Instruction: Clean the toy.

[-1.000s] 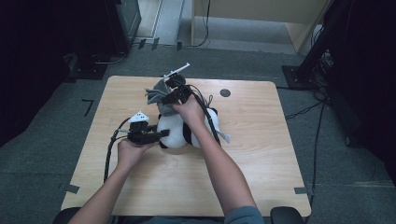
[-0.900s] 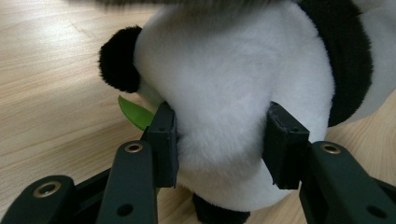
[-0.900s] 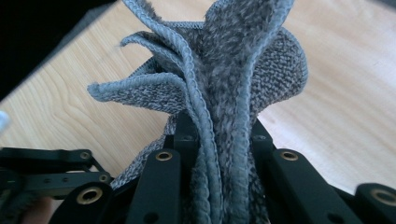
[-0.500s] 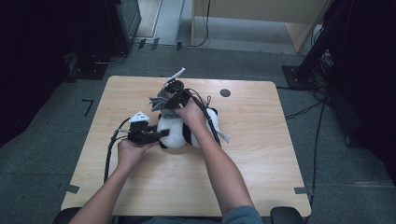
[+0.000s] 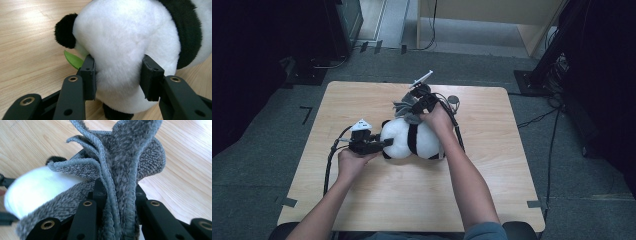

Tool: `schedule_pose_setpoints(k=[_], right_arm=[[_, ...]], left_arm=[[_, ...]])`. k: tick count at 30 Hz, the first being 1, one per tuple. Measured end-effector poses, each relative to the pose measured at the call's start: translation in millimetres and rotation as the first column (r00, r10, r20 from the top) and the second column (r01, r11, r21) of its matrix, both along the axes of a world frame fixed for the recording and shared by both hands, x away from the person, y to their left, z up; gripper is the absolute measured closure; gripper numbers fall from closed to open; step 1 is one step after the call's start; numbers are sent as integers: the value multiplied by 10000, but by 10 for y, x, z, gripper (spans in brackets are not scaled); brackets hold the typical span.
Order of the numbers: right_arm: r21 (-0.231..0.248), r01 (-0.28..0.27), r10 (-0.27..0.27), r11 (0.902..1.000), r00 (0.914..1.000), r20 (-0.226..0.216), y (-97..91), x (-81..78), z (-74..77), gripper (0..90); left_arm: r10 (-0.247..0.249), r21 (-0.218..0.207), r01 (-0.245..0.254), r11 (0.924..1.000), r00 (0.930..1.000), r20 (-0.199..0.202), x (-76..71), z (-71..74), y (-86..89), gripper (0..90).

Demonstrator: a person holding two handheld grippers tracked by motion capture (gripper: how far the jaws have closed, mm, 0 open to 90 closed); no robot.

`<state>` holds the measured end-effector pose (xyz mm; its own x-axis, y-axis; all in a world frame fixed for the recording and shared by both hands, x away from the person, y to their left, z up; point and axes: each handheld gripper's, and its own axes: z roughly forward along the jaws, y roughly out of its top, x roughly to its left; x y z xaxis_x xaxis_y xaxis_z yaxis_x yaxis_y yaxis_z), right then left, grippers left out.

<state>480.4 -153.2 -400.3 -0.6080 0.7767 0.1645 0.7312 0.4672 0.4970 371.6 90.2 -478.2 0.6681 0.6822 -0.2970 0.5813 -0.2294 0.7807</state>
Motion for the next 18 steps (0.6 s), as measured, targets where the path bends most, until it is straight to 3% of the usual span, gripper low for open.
schedule_pose_setpoints(k=[8, 11, 18], right_arm=[[737, 315, -358, 9968, 9977, 582, -354, -60, 2, 726], [1038, 733, -795, 9919, 9952, 575, -492, -69, -17, 726], [1307, 1050, -1169, 9858, 9894, 867, -733, -85, -95, 726]], left_arm=[[15, -22, -15, 10000, 10000, -15, -2, 3, 0, 553], [23, -66, -23, 10000, 10000, -13, -2, 3, -1, 553], [2, -45, -2, 10000, 10000, 22, -7, 8, -2, 554]])
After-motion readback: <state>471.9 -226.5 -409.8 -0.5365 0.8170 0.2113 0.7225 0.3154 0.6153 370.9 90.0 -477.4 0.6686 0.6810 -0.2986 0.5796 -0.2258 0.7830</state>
